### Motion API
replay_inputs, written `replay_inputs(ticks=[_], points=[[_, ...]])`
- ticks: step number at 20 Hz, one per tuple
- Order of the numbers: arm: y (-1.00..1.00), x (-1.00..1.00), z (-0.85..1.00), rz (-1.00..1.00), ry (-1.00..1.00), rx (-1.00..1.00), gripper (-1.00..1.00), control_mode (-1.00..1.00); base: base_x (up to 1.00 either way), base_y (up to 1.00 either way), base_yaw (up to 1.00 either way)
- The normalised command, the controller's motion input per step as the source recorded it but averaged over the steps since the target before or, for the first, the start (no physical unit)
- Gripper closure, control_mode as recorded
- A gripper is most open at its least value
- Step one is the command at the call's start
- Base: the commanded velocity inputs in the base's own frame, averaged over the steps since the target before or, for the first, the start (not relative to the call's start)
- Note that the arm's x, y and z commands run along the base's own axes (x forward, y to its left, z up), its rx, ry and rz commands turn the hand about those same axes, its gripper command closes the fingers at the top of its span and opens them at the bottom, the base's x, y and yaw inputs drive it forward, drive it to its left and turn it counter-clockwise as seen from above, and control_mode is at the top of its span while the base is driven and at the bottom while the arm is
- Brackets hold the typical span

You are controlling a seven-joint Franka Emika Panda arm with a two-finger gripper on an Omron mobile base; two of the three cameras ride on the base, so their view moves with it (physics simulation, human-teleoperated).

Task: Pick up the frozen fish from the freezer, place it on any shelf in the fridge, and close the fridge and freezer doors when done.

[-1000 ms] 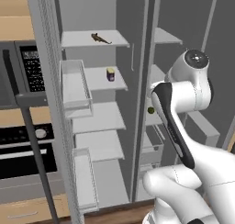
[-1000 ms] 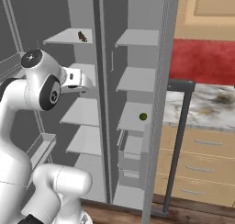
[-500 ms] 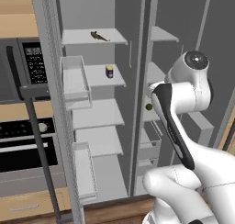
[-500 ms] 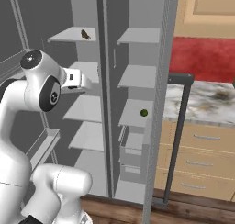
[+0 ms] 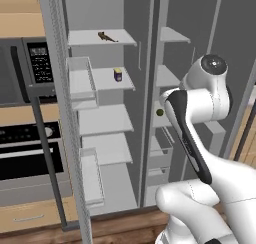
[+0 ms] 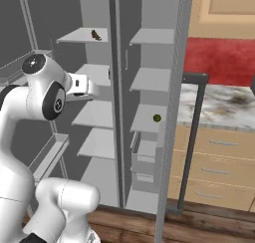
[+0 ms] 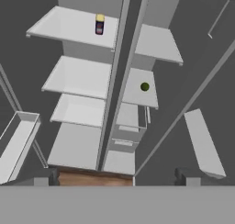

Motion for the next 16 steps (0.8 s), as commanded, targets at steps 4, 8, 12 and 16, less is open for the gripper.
replay_inputs(ticks=[4, 8, 12, 16], points=[[0.0, 0.0, 0.0, 0.0, 0.0, 0.0, -1.0, 1.0, -0.25, 0.0, 0.0], [0.0, -0.08, 0.0, 0.0, 0.0, 0.0, -1.0, -1.0, -0.17, 0.0, 0.0], [0.0, -0.53, 0.0, 0.0, 0.0, 0.0, -1.0, -1.0, 0.0, 0.0, 0.0], [0.01, -0.8, 0.09, 0.0, -0.06, 0.01, -1.0, -1.0, 0.0, 0.0, 0.0]])
